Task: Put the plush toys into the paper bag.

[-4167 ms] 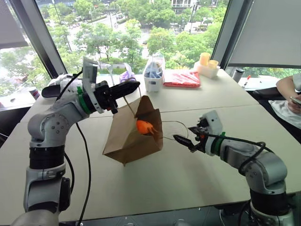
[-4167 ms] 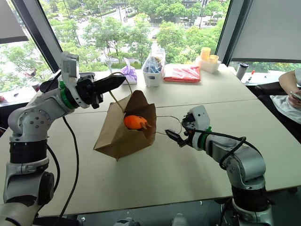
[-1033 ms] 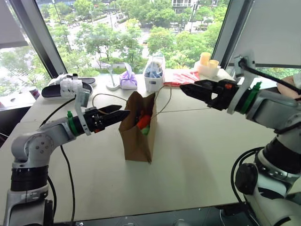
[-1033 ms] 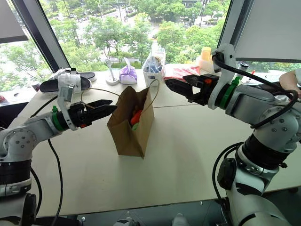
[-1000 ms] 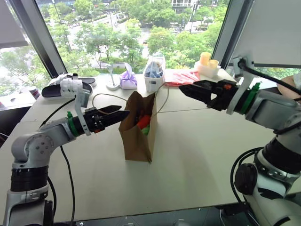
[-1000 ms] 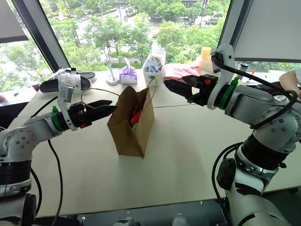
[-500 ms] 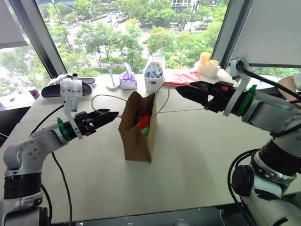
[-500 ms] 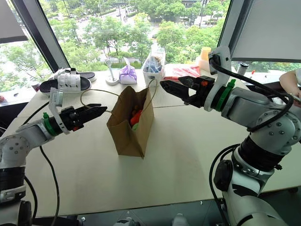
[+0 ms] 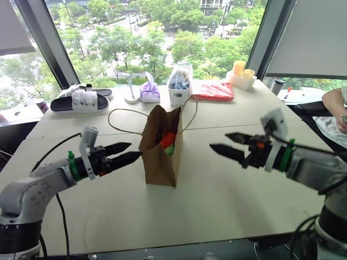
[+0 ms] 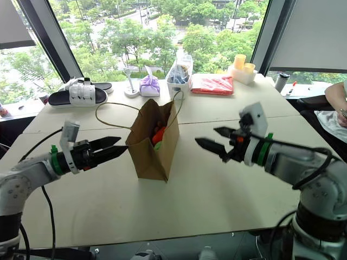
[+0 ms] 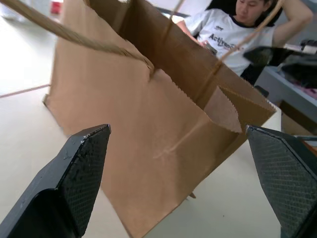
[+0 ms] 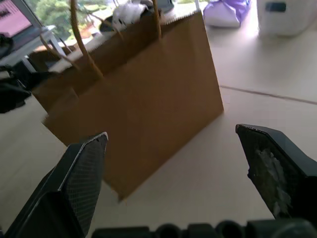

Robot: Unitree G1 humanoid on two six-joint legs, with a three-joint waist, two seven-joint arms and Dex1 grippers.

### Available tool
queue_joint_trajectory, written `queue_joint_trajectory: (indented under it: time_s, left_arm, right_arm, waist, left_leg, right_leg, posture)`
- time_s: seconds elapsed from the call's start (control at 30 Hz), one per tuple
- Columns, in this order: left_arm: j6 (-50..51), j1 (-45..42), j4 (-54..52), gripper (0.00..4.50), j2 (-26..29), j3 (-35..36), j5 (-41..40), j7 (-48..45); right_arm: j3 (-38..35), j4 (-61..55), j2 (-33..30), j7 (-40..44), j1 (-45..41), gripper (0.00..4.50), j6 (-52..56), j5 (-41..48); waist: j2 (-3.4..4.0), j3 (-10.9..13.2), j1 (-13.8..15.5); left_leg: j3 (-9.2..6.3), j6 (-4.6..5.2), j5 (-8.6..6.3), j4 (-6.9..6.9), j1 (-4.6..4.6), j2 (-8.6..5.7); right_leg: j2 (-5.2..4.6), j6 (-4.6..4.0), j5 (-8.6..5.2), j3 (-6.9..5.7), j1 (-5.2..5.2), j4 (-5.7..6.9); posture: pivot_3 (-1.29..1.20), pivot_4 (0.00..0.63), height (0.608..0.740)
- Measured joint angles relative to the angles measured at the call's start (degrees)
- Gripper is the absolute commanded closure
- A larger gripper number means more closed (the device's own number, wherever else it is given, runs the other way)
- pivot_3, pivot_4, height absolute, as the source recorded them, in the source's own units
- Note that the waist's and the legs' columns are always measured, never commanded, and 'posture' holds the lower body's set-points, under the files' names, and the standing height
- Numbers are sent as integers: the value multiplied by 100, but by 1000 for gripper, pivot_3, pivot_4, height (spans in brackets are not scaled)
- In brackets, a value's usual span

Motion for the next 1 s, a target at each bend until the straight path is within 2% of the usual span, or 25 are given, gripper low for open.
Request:
queue_joint_trajectory:
  time_s: [0.07, 0.23, 0.47, 0.6, 1.0]
  left_arm:
    - [-48, 1, -99, 0, -64, -153, 73, -5]
    - [-275, 1, -270, 0, -353, -395, 267, 146]
    - [-397, 21, -528, 0, -505, -714, 494, 303]
    - [-410, 91, -677, 0, -552, -892, 604, 339]
    - [-436, -70, -764, 0, -1040, -1285, 977, 857]
  right_arm:
    - [367, 95, 22, 101, 229, 1957, -623, -364]
    - [1491, 562, 86, 430, 285, 4442, -2052, -1321]
    - [2732, 1488, 534, 838, -657, 4442, -2832, -2015]
    - [3201, 1733, 621, 1182, -850, 4442, -3017, -2182]
    - [3508, 1978, 967, 1375, -1045, 4442, -3041, -2418]
  waist:
    - [1, 0, -23]
    - [0, 0, 13]
    - [-1, 0, 11]
    - [-1, 0, 35]
    - [-1, 0, 29]
  left_leg:
    - [0, 0, 0, -1, 9, 3]
    - [-2, -1, 1, 1, 9, 3]
    - [-10, -2, 1, -2, 8, 2]
    - [-13, -2, 1, -2, 5, -1]
    - [-16, -2, 1, -1, 6, -2]
  right_leg:
    - [1, -3, 2, 3, 1, 2]
    - [2, -4, 2, 2, 5, 2]
    - [3, -4, 2, 0, 3, 1]
    - [1, -4, 2, 0, 4, -1]
    - [3, -4, 3, 0, 3, 0]
  posture:
    - [0, 150, 740]
    - [0, 150, 740]
    - [0, 150, 740]
    - [0, 150, 740]
    - [0, 150, 740]
